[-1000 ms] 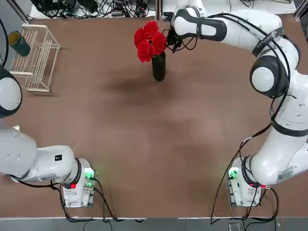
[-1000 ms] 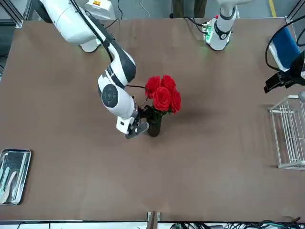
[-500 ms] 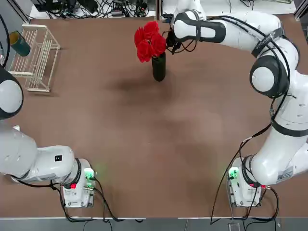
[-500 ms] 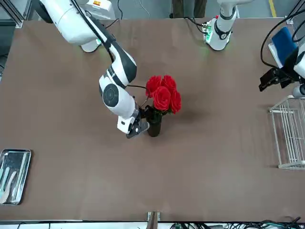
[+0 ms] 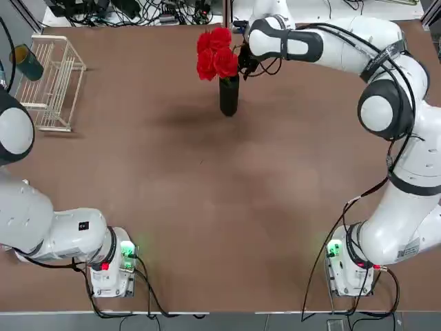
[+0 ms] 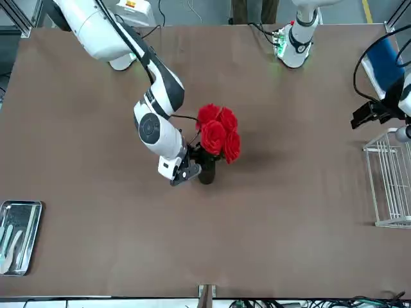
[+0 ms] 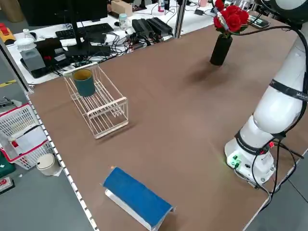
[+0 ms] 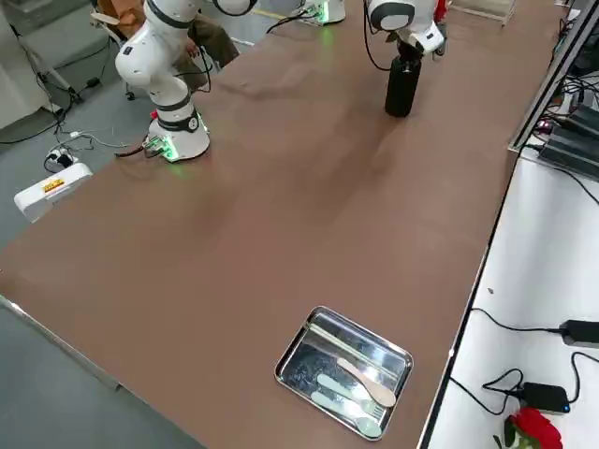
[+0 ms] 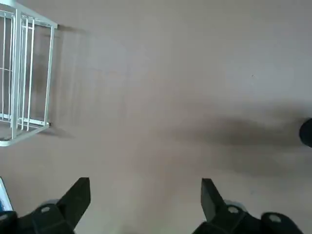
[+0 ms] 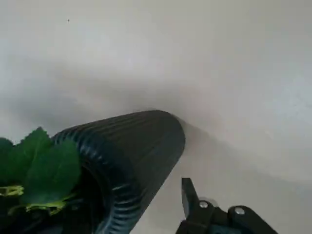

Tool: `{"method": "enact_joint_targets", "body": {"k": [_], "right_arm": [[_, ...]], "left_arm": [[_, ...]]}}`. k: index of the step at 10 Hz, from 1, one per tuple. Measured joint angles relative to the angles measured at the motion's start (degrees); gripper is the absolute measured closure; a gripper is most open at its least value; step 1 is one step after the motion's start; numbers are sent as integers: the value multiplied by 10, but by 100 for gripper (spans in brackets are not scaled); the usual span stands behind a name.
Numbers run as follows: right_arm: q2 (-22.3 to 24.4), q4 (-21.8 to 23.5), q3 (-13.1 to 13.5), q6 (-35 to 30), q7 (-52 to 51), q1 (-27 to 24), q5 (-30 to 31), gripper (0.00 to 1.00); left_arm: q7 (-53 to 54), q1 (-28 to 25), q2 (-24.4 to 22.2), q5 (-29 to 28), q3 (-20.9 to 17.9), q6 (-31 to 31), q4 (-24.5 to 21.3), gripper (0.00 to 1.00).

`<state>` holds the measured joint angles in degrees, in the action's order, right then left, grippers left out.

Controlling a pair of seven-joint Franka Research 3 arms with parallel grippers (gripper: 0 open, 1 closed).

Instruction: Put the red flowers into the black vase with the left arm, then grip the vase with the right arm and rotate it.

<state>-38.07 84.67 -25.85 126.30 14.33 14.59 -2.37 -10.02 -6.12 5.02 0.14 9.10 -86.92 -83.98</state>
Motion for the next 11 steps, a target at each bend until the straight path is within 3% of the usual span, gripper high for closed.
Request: {"method": "enact_joint_targets", "body": {"k": [3, 6, 8, 11], "right_arm": [[1, -1, 0, -16, 0, -2, 0, 48], [1, -1, 0, -22, 0, -3, 0, 53], [2, -1, 0, -22, -1, -3, 1, 63], [2, -1, 0, -26, -3, -3, 4, 66]], "left_arm": [[0, 0, 0, 0, 0, 0, 8, 0], [0, 0, -1, 0, 0, 0, 12, 0], [0, 0, -1, 0, 0, 0, 12, 0], [0, 1, -1, 0, 4, 0, 12, 0]]}}
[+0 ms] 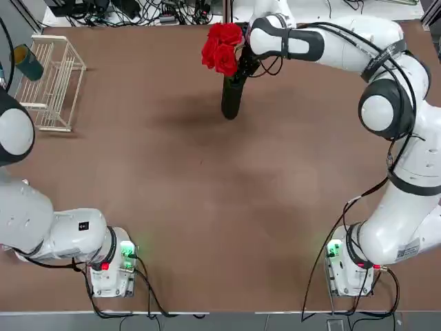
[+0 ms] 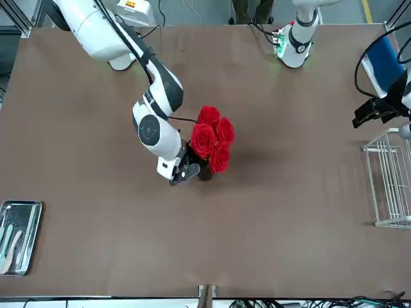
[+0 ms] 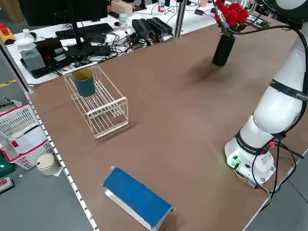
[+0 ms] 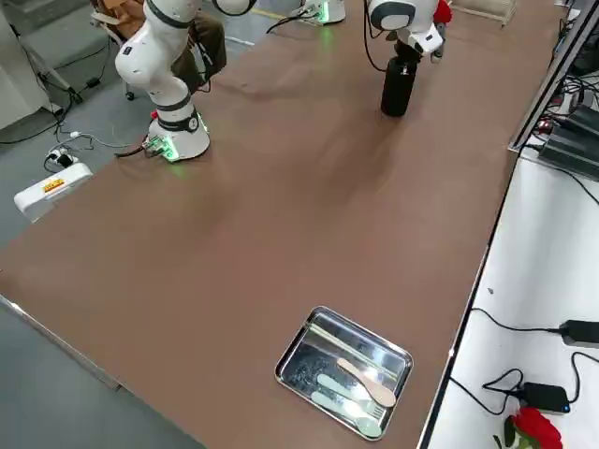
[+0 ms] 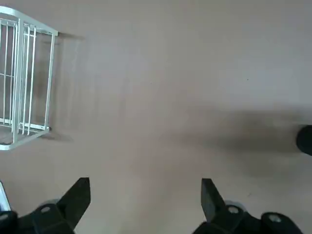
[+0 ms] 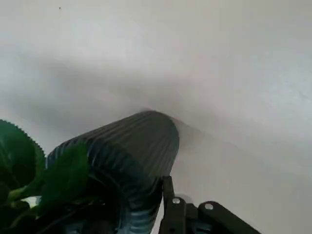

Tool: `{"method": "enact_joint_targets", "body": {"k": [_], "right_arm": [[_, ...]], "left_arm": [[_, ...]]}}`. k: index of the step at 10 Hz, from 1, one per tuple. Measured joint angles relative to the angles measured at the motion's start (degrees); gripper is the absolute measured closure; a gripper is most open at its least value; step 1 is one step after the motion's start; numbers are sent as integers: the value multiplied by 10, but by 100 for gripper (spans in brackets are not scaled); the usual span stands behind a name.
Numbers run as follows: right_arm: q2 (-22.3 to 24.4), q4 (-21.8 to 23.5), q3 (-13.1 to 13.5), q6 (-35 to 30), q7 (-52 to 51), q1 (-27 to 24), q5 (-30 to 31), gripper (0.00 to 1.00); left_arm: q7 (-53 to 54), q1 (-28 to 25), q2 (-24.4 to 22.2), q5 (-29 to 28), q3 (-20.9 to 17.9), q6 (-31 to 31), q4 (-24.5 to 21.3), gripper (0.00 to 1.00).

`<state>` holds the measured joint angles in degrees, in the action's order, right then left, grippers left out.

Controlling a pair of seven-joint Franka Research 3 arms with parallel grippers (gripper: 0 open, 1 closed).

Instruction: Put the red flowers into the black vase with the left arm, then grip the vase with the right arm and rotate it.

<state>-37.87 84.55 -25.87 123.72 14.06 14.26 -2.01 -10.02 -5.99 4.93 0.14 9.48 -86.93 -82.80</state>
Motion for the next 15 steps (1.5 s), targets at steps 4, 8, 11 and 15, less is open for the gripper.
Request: {"method": "enact_joint_targets", "body": {"k": [4, 8, 11, 15], "right_arm": [[1, -25, -1, -60, -18, 1, 46, 66], [4, -33, -2, -68, -85, 2, 73, 72], [8, -34, -4, -69, -173, 6, 113, 74], [8, -34, -6, -66, -297, 16, 190, 74]], "left_arm": [[0, 5, 0, 0, 2, 0, 0, 0], [0, 4, 0, 0, 3, 0, 0, 0], [0, 4, 0, 0, 2, 0, 0, 0], [0, 5, 0, 0, 3, 0, 0, 0]]}}
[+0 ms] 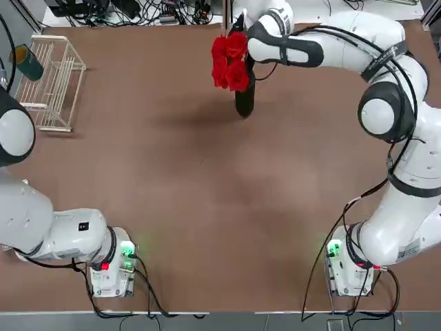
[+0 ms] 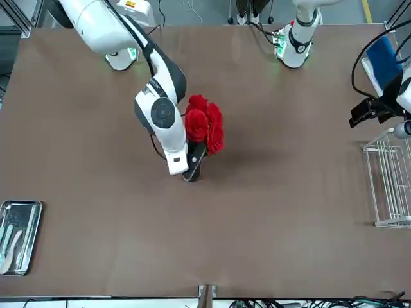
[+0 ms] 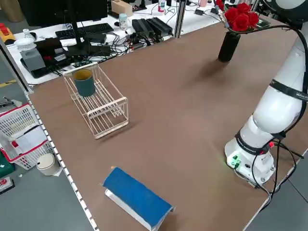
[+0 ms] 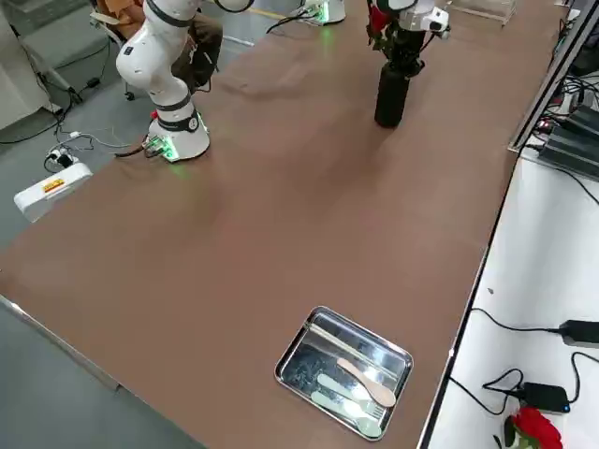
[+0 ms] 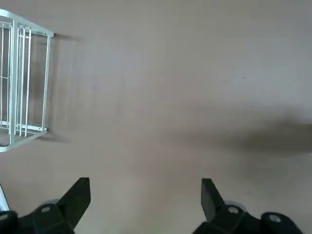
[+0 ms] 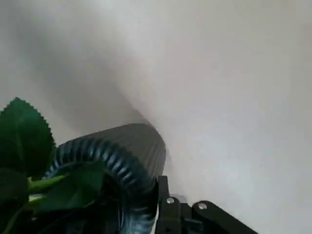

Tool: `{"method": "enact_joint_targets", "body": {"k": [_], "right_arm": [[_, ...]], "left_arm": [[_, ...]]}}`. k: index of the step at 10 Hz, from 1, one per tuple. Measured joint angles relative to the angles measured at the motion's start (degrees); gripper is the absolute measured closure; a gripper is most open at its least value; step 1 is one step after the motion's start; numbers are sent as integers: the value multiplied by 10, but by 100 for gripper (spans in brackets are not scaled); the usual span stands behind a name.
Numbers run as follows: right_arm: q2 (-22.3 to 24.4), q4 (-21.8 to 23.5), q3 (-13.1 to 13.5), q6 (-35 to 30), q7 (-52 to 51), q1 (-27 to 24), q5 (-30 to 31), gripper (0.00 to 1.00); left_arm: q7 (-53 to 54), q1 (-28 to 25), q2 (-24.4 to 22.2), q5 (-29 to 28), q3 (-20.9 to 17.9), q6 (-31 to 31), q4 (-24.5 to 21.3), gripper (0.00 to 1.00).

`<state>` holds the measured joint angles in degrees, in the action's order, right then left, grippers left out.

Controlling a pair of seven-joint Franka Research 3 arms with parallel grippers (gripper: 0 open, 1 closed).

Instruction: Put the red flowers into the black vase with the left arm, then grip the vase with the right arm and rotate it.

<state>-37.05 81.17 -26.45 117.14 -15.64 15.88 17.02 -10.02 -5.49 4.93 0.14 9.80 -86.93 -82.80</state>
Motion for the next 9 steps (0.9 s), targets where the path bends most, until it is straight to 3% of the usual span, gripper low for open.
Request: {"method": "enact_joint_targets", "body": {"k": [5, 9], "right_arm": [[0, 1, 3, 70, -138, -8, 13, 74], [-16, 5, 4, 74, -146, -18, 11, 74]], "left_arm": [[0, 0, 0, 0, 1, 0, 0, 0], [0, 1, 0, 0, 3, 0, 0, 0]]}}
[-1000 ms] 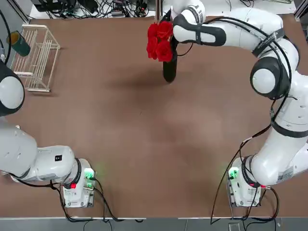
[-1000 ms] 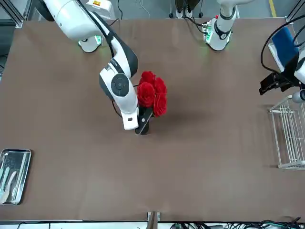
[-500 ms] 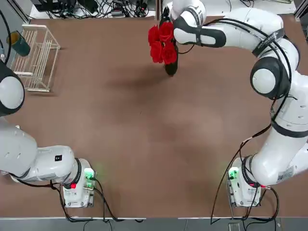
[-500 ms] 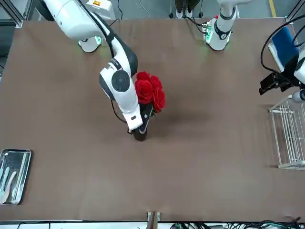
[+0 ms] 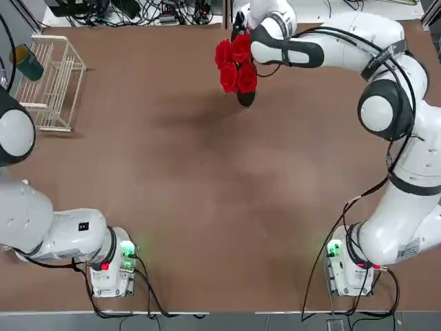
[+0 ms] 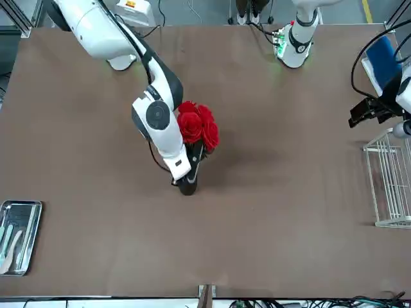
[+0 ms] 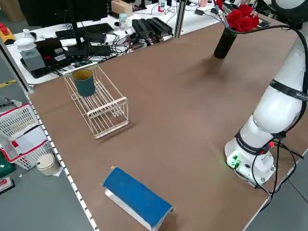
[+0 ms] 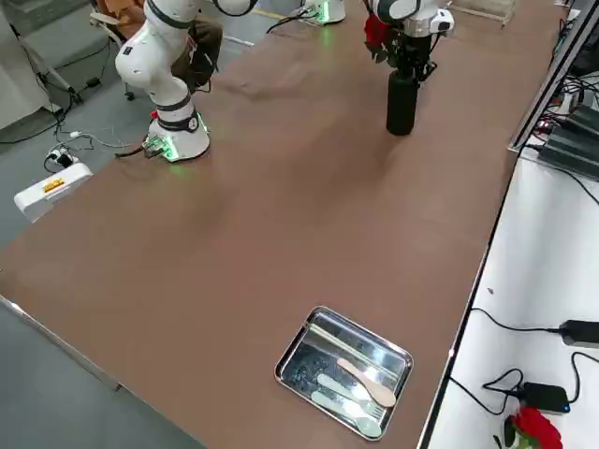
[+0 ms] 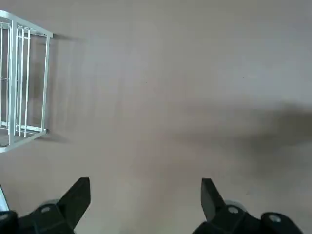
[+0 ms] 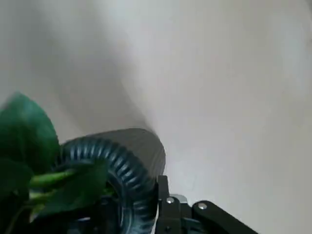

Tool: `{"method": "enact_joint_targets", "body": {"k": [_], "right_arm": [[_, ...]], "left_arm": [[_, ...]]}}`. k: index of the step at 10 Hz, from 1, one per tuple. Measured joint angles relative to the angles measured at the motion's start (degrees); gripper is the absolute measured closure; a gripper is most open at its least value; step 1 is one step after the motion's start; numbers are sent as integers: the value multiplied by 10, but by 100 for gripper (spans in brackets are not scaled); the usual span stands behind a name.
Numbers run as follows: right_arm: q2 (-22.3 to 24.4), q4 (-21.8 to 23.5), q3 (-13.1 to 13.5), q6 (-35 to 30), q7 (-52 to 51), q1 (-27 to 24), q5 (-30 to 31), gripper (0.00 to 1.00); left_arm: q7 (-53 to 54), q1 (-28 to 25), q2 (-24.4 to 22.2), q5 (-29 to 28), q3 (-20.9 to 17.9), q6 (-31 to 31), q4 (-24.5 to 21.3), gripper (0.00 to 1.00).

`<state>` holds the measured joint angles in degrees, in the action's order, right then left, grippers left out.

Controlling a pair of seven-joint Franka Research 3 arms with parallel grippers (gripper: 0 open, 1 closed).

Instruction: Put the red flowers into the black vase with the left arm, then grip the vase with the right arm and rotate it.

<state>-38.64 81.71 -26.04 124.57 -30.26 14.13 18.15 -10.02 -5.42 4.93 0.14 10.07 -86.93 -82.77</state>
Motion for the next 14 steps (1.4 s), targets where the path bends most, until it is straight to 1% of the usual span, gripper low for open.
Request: {"method": "enact_joint_targets", "body": {"k": [3, 4, 7, 9, 13, 14], "right_arm": [[-6, 0, 0, 2, 0, -9, -7, 70], [-6, 0, 0, 2, 0, -10, -11, 62], [-6, -1, 0, 2, 0, -14, -19, 52], [-6, -1, 0, 2, 0, -17, -39, 45], [-6, -1, -1, 2, -1, -23, -45, 39], [-6, -1, -1, 2, -1, -23, -45, 35]], "left_arm": [[0, 1, 0, 0, 9, 0, 1, 0], [0, 1, 0, 0, 10, 0, 1, 0], [0, 1, 0, 0, 11, 0, 2, 0], [0, 1, 0, 0, 11, 0, 2, 0], [0, 0, 0, 0, 11, 0, 2, 0], [0, 0, 0, 0, 10, 0, 2, 0]]}}
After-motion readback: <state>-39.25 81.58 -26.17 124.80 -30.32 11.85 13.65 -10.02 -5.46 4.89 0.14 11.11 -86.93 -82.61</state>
